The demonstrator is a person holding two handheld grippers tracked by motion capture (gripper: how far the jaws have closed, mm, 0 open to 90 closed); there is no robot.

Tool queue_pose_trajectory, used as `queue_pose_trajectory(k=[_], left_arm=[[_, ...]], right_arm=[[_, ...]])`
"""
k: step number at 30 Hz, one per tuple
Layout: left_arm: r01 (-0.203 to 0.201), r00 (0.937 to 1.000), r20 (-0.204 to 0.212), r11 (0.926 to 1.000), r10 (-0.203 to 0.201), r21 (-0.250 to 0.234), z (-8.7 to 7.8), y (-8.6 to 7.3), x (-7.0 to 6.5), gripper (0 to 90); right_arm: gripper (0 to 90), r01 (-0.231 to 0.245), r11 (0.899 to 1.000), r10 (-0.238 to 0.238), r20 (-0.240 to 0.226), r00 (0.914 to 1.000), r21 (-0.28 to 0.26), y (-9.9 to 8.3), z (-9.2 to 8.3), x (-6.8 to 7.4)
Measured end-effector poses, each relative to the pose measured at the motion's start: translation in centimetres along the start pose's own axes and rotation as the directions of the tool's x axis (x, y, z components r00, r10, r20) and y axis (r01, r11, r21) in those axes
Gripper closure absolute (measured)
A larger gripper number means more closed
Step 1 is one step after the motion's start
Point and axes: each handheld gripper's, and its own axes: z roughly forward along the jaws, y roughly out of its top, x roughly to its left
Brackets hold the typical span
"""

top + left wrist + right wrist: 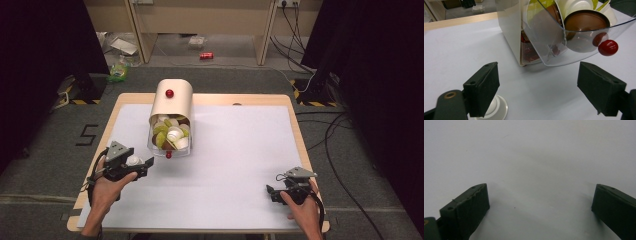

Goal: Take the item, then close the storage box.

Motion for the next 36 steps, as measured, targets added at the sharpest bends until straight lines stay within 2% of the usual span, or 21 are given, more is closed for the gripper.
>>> queue_pose_trajectory(k=[12, 20, 23, 27, 36], left_arm=[[-0.006, 1.0000, 0.000, 1.0000, 0.006, -0.003, 0.2, 0.7, -0.4, 17.4], [0.002, 0.9998, -0.020, 0.9999, -0.002, -0.014, 0.6, 1.0, -0.4, 17.5], [0.017, 0.9996, -0.022, 0.9995, -0.018, -0.025, 0.6, 1.0, -0.3, 16.7], [0.023, 0.9985, -0.048, 0.9986, -0.025, -0.048, 0.6, 1.1, -0.2, 18.9], [0.016, 0.9990, -0.041, 0.9992, -0.017, -0.036, 0.9, 1.2, -0.2, 17.2]], right_arm=[[1.6, 0.001, 1.000, -0.001, -0.002, 1.0000, -0.001, 0.0, 0.0, 0.0], [1.6, 0.000, 1.000, 0.000, -0.002, 1.0000, -0.001, 0.0, 0.0, 0.0], [1.6, 0.000, 1.000, 0.000, -0.002, 1.0000, 0.000, 0.0, 0.0, 0.0], [1.6, 0.000, 1.000, 0.000, -0.002, 1.0000, -0.001, 0.0, 0.0, 0.0], [1.6, -0.001, 1.000, 0.001, -0.003, 1.0000, 0.000, 0.0, 0.0, 0.0]])
